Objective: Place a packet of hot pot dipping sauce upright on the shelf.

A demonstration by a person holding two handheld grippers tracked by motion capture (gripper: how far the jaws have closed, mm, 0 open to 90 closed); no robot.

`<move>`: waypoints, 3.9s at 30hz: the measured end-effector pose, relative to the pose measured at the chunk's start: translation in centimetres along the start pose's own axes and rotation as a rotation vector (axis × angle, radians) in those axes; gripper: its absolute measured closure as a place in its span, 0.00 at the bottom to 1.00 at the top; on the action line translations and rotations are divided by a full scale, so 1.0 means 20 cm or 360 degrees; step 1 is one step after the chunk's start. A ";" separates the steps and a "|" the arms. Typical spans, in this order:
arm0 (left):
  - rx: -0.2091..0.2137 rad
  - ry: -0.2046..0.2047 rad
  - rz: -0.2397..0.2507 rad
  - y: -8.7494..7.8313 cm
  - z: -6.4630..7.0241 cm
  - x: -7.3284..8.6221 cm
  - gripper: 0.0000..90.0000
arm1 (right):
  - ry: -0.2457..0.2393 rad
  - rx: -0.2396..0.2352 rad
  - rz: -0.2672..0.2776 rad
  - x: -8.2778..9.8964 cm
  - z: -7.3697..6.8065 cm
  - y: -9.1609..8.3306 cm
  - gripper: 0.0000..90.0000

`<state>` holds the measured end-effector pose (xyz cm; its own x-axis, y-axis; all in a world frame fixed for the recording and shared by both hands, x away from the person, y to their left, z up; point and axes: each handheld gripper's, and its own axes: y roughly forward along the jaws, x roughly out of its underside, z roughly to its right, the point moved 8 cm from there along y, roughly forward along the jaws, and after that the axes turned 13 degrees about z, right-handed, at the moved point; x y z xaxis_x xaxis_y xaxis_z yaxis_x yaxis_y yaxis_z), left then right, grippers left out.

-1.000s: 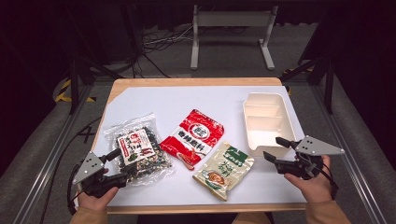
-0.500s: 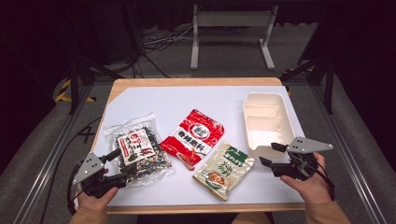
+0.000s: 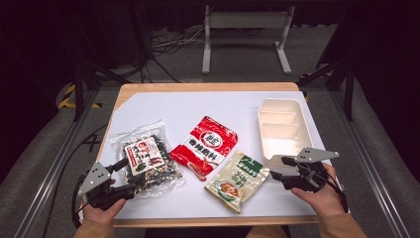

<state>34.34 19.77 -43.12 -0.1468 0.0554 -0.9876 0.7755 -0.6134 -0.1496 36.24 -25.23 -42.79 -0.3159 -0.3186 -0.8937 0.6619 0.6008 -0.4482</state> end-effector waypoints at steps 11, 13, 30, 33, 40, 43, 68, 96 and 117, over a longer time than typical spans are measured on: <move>0.0000 0.0001 0.0001 0.00 0.00 0.00 0.27 | 0.0032 -0.0024 -0.0056 0.08 -0.02 0.10 0.41; 0.0000 0.0002 -0.0001 0.00 0.00 0.00 0.27 | 0.0036 -0.0027 -0.0074 0.09 -0.03 0.11 0.41; 0.0003 0.0002 -0.0007 0.00 0.00 0.00 0.27 | 0.0125 -0.0096 -0.0164 0.17 -0.05 0.23 0.41; 0.0004 0.0000 -0.0009 0.00 0.00 0.01 0.27 | 0.0160 -0.0144 -0.0198 0.19 -0.06 0.25 0.40; -0.0002 0.0003 -0.0012 0.01 0.00 0.01 0.27 | 0.0193 -0.0152 -0.0207 0.20 -0.06 0.26 0.41; -0.0003 0.0003 -0.0011 0.01 0.00 0.01 0.27 | 0.0187 -0.0158 -0.0164 0.17 -0.07 0.25 0.44; 0.0005 0.0004 -0.0017 0.01 0.00 0.01 0.27 | 0.0229 -0.0410 -0.0158 0.10 -0.25 0.35 0.49; 0.0005 -0.0001 -0.0017 0.01 0.00 0.01 0.27 | 0.0176 -0.0352 -0.0216 0.13 -0.24 0.41 0.99; -0.0005 -0.0002 -0.0016 0.00 0.00 0.01 0.27 | 0.0054 -0.0407 0.0021 -0.13 -0.31 0.30 1.00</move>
<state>34.35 19.78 -43.32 -0.1555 0.0608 -0.9860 0.7758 -0.6103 -0.1600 36.96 -16.24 -43.26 -0.3338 -0.2872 -0.8978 0.4739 0.7722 -0.4232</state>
